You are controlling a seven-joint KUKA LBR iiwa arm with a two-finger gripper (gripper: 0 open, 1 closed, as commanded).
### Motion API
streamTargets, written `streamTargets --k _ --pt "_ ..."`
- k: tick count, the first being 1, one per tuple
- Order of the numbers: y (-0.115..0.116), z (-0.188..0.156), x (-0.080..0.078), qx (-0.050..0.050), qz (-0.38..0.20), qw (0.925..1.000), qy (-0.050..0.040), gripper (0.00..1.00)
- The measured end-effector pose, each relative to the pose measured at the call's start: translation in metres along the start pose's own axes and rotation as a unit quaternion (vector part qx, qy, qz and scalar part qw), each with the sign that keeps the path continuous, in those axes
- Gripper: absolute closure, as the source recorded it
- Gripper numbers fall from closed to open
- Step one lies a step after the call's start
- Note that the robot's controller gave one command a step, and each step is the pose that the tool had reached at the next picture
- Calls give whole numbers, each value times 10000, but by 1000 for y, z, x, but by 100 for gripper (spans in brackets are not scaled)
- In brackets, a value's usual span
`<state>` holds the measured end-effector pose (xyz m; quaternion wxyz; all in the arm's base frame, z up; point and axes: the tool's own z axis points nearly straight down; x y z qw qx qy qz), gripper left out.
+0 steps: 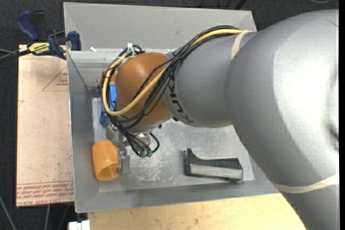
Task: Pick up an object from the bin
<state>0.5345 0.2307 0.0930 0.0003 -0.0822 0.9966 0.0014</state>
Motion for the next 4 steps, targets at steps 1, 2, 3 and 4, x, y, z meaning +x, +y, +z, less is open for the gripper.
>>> streamTargets --k 1,2,3,4 --pt "17 19 3 26 -764 9971 -25 0" --pt "12 20 -6 -23 -1520 9884 -48 100" --pt "12 20 -6 -24 -1519 9884 -48 100" --pt "10 -72 -10 -32 -1534 9881 -59 100"
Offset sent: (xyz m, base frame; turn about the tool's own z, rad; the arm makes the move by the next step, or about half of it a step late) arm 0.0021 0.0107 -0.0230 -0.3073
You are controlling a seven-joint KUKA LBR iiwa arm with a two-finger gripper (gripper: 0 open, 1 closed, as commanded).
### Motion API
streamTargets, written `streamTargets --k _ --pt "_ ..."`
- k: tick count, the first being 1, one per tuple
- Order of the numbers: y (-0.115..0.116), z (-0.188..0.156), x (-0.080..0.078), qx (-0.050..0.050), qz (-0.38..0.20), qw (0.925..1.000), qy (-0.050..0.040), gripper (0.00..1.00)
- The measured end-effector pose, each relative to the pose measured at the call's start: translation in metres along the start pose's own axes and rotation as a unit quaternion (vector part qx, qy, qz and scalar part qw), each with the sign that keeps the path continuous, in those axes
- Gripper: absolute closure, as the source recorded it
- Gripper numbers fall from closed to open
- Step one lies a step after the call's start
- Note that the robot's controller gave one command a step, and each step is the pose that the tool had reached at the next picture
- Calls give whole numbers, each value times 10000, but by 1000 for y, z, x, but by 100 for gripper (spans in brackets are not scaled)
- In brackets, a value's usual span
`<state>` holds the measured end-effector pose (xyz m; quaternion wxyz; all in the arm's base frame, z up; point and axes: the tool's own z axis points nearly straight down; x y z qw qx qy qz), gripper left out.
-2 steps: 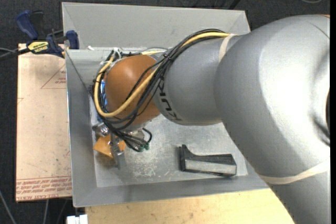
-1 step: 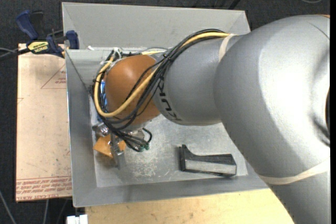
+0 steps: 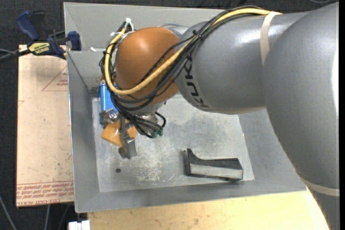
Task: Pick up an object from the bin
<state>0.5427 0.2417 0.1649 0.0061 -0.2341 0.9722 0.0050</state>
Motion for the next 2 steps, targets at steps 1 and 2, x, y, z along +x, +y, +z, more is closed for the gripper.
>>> streamTargets --k 1,2 --pt "0 0 0 1 0 10000 1 100" --pt "11 -109 11 -5 282 9996 -18 100"
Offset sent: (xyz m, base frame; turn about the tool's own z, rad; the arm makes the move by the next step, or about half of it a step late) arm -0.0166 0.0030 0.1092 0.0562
